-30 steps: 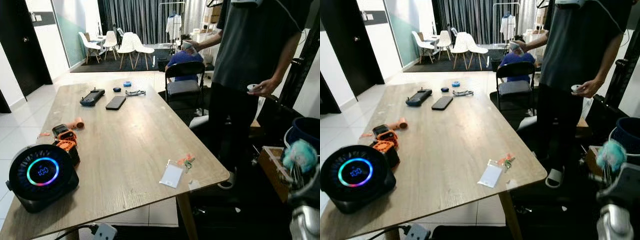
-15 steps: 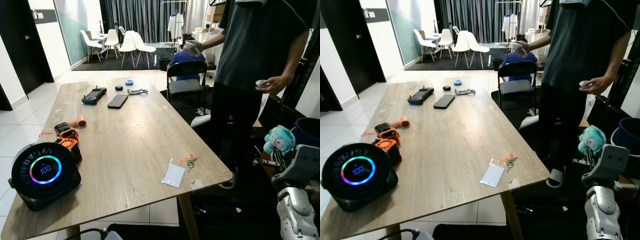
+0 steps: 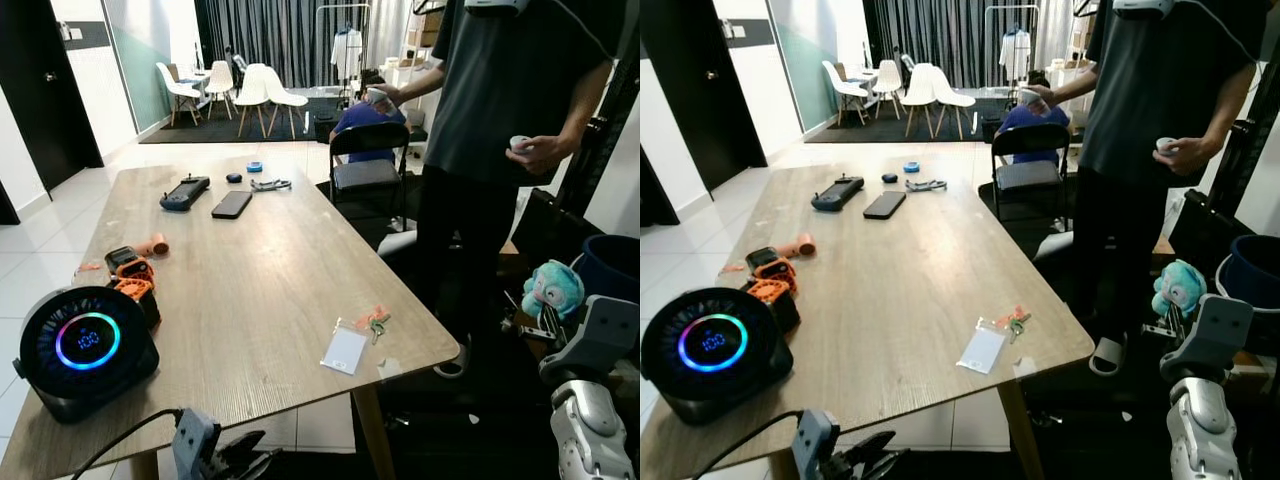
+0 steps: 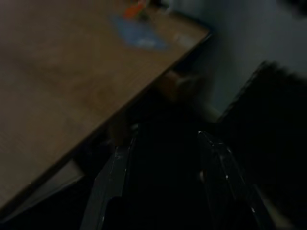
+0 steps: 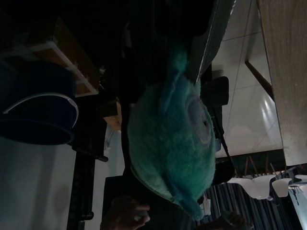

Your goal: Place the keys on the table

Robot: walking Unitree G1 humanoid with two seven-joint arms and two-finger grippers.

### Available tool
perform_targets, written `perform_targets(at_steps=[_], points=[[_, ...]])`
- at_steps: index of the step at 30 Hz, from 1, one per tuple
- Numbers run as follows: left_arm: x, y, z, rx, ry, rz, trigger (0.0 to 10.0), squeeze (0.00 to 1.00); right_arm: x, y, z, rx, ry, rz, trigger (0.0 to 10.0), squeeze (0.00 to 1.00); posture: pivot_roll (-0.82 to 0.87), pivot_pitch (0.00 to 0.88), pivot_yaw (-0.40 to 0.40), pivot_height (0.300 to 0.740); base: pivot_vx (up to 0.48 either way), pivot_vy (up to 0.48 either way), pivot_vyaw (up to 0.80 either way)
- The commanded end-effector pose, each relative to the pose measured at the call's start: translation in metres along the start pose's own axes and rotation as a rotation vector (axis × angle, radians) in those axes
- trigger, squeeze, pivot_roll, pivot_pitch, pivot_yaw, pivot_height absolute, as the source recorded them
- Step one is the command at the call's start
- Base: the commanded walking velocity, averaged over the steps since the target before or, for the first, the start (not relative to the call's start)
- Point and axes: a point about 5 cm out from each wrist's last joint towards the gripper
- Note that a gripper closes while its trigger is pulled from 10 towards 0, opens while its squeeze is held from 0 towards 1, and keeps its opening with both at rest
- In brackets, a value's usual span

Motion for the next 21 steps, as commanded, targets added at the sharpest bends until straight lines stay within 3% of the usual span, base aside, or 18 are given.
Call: perform_targets(at_steps=[1, 5, 7, 10, 14, 15, 21], points=[[0.000, -0.005, -0.002, -0.019, -0.019, 0.020, 10.0, 0.00, -0.002, 0.000, 0.003, 0.013, -0.002, 0.012, 10.0, 0.00, 0.03, 0.061, 0.023, 0.740, 0.000, 0.000, 0.00], [0.016, 0.002, -0.005, -0.034, -0.040, -0.048, 10.0, 0.00, -0.001, 0.000, 0.003, 0.016, 0.000, 0.013, 10.0, 0.00, 0.03, 0.063, 0.020, 0.740, 0.000, 0.000, 0.00], [0.031, 0.012, -0.007, -0.045, -0.072, -0.112, 10.0, 0.00, -0.001, 0.000, 0.004, 0.018, 0.000, 0.014, 10.0, 0.00, 0.03, 0.064, 0.019, 0.740, 0.000, 0.000, 0.00], [0.049, 0.025, -0.006, -0.034, -0.054, -0.188, 10.0, 0.00, -0.001, 0.001, 0.006, 0.022, -0.002, 0.011, 10.0, 0.00, 0.03, 0.064, 0.019, 0.740, 0.000, 0.000, 0.00], [0.060, 0.032, -0.005, -0.015, -0.061, -0.221, 10.0, 0.00, 0.001, 0.001, 0.008, 0.033, -0.014, 0.005, 10.0, 0.00, 0.03, 0.064, 0.019, 0.740, 0.000, 0.000, 0.00], [0.070, 0.039, -0.004, 0.004, -0.067, -0.230, 10.0, 0.00, 0.003, 0.002, 0.013, 0.058, -0.045, -0.004, 10.0, 0.00, 0.02, 0.062, 0.023, 0.740, 0.000, 0.000, 0.00], [0.086, 0.056, -0.009, 0.012, 0.018, -0.199, 10.0, 0.00, 0.009, 0.004, 0.035, 0.140, -0.078, -0.027, 10.0, 0.00, 0.02, 0.062, 0.027, 0.740, 0.000, 0.000, 0.00]])
Point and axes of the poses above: a point about 5 cm out from each wrist's last joint towards the gripper, its own y axis pointing out of the wrist towards the gripper, its own x axis along the axis of the wrist's last joint, z = x × y, and after that the axes turned 8 degrees about -y, right-handed
